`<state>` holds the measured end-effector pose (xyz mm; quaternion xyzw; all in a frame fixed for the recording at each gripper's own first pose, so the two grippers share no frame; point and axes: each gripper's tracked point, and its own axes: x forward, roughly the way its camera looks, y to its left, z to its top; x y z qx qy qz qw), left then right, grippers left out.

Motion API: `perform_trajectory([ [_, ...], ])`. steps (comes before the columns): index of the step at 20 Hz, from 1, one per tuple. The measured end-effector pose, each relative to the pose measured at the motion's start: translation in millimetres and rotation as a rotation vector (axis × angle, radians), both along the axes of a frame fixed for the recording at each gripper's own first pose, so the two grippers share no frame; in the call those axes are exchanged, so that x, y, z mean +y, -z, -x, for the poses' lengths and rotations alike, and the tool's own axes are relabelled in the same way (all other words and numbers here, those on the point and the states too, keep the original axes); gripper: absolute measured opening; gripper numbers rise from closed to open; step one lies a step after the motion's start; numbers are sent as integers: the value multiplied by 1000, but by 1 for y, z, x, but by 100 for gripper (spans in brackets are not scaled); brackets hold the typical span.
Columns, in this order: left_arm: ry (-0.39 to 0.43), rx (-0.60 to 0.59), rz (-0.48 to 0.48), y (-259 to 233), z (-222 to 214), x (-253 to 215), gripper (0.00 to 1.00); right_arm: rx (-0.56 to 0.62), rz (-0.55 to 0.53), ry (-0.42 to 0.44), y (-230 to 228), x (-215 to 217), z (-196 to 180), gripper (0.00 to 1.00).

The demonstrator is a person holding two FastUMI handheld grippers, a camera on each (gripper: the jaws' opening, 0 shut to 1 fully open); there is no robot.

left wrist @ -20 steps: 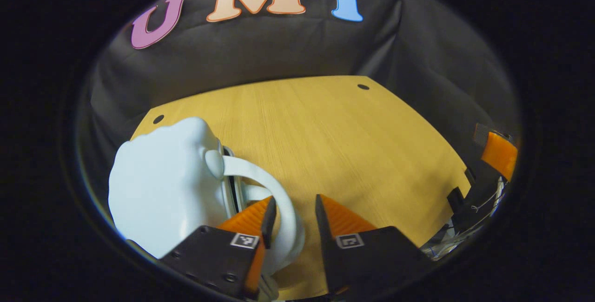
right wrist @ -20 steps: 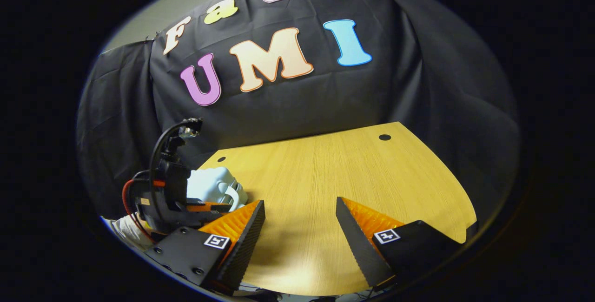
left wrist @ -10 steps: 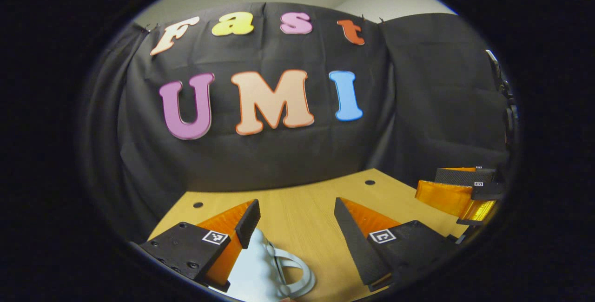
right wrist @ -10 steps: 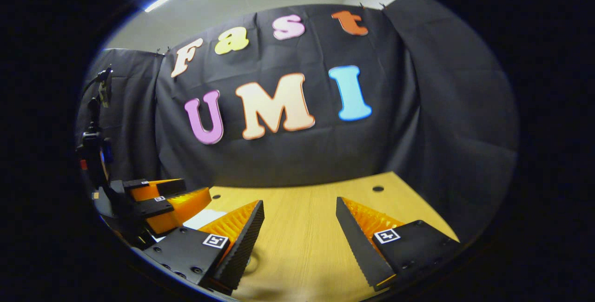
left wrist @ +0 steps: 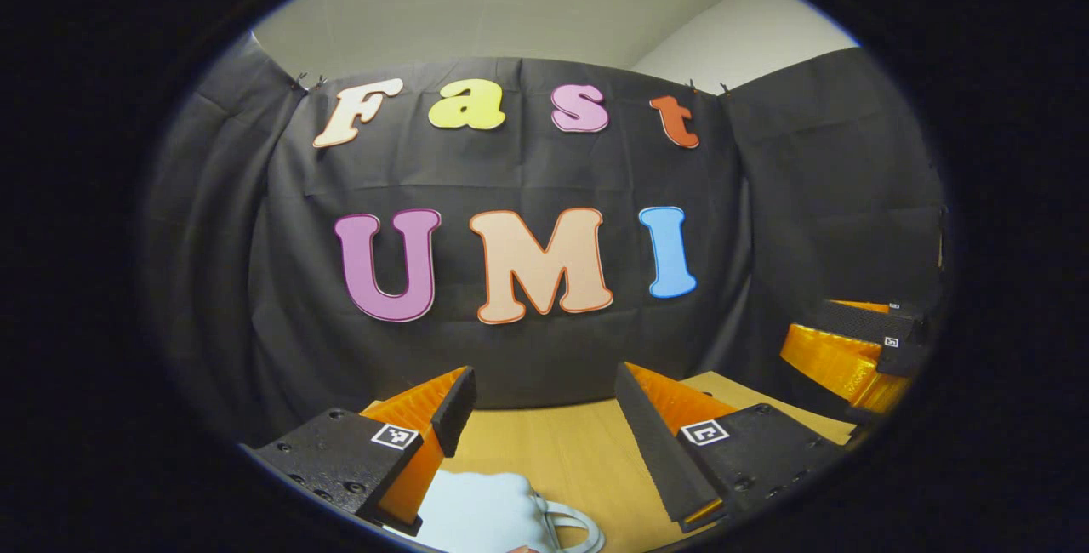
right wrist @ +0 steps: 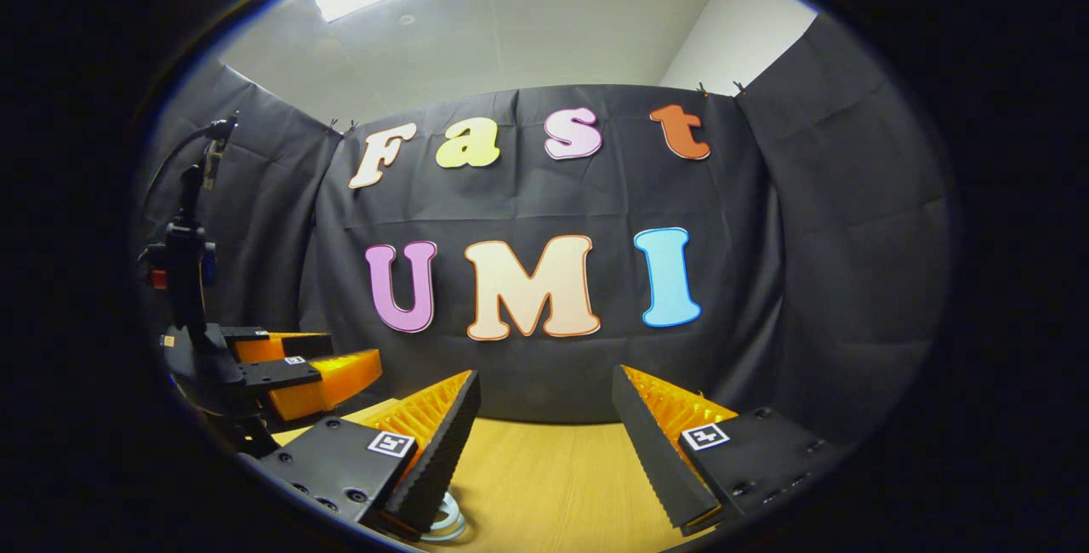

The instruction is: First open the suitcase, pack the skin care products into it, and then close the suitcase.

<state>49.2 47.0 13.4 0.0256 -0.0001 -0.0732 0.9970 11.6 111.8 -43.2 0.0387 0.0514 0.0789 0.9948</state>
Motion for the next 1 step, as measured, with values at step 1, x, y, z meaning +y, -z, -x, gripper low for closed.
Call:
perform_trajectory([
  [1,-10,2,3,1,-1,6,95,-3,-2,-2,-1,2,1,98],
])
